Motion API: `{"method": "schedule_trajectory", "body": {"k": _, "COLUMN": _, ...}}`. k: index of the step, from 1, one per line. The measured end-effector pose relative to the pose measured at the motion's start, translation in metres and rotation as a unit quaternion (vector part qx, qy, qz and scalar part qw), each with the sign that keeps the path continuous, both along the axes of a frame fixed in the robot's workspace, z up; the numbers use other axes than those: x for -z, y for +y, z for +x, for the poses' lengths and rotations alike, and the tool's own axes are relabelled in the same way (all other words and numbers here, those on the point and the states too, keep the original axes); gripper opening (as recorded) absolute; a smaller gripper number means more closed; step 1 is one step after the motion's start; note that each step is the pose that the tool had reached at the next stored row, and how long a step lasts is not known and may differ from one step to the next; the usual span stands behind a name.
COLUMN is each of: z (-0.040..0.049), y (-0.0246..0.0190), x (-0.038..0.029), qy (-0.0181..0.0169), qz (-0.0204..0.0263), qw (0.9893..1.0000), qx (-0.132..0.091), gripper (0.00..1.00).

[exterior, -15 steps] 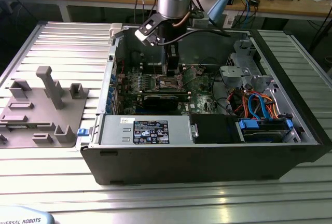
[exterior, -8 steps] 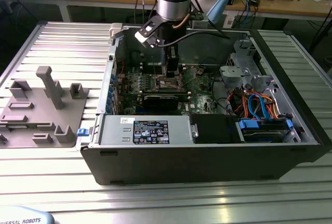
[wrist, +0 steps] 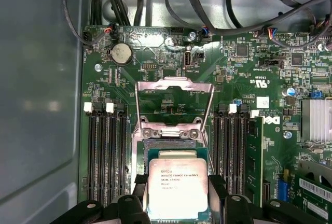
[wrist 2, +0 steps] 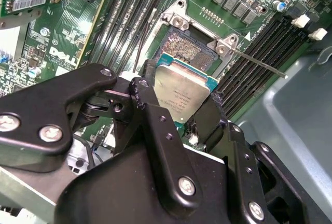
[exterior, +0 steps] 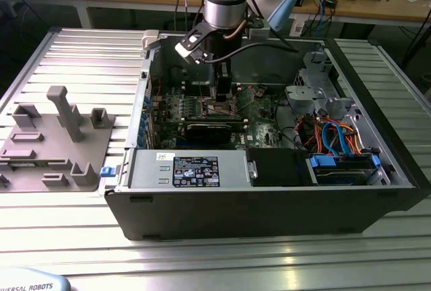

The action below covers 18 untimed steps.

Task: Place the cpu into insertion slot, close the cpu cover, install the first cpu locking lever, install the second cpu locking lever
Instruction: 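Place the cpu into insertion slot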

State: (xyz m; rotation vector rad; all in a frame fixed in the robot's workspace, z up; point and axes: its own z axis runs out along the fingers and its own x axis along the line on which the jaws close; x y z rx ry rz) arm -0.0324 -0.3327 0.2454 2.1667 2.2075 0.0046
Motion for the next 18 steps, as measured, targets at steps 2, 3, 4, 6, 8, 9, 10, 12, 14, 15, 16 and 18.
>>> {"method": "schedule_trajectory", "body": {"k": 2, "z": 0.0000, "y": 0.0000, "x": 0.0004, "qy": 0.0000, "qz": -0.0001, "qw": 1.0000, "qx": 0.000, "gripper": 0.54}}
{"method": "schedule_trajectory", "body": {"k": 3, "z": 0.0000, "y": 0.0000, "x": 0.0006, "qy": 0.0000, "qz": 0.0000, "qw": 1.0000, "qx": 0.000, "gripper": 0.54}}
{"method": "schedule_trajectory", "body": {"k": 4, "z": 0.0000, "y": 0.0000, "x": 0.0010, "qy": 0.0000, "qz": 0.0000, "qw": 1.0000, "qx": 0.000, "gripper": 0.54}}
{"method": "schedule_trajectory", "body": {"k": 6, "z": 0.0000, "y": 0.0000, "x": 0.0014, "qy": 0.0000, "qz": 0.0000, "qw": 1.0000, "qx": 0.000, "gripper": 0.54}}
{"method": "schedule_trajectory", "body": {"k": 8, "z": 0.0000, "y": 0.0000, "x": 0.0023, "qy": 0.0000, "qz": 0.0000, "qw": 1.0000, "qx": 0.000, "gripper": 0.54}}
{"method": "schedule_trajectory", "body": {"k": 9, "z": 0.0000, "y": 0.0000, "x": 0.0026, "qy": 0.0000, "qz": 0.0000, "qw": 1.0000, "qx": 0.000, "gripper": 0.54}}
{"method": "schedule_trajectory", "body": {"k": 10, "z": 0.0000, "y": 0.0000, "x": 0.0029, "qy": 0.0000, "qz": 0.0000, "qw": 1.0000, "qx": 0.000, "gripper": 0.54}}
{"method": "schedule_trajectory", "body": {"k": 12, "z": 0.0000, "y": 0.0000, "x": 0.0038, "qy": 0.0000, "qz": 0.0000, "qw": 1.0000, "qx": 0.000, "gripper": 0.54}}
{"method": "schedule_trajectory", "body": {"k": 14, "z": 0.0000, "y": 0.0000, "x": 0.0045, "qy": 0.0000, "qz": 0.0000, "qw": 1.0000, "qx": 0.000, "gripper": 0.54}}
{"method": "schedule_trajectory", "body": {"k": 15, "z": 0.0000, "y": 0.0000, "x": 0.0048, "qy": 0.0000, "qz": 0.0000, "qw": 1.0000, "qx": 0.000, "gripper": 0.54}}
{"method": "schedule_trajectory", "body": {"k": 16, "z": 0.0000, "y": 0.0000, "x": 0.0050, "qy": 0.0000, "qz": 0.0000, "qw": 1.0000, "qx": 0.000, "gripper": 0.54}}
{"method": "schedule_trajectory", "body": {"k": 18, "z": 0.0000, "y": 0.0000, "x": 0.0054, "qy": 0.0000, "qz": 0.0000, "qw": 1.0000, "qx": 0.000, "gripper": 0.54}}
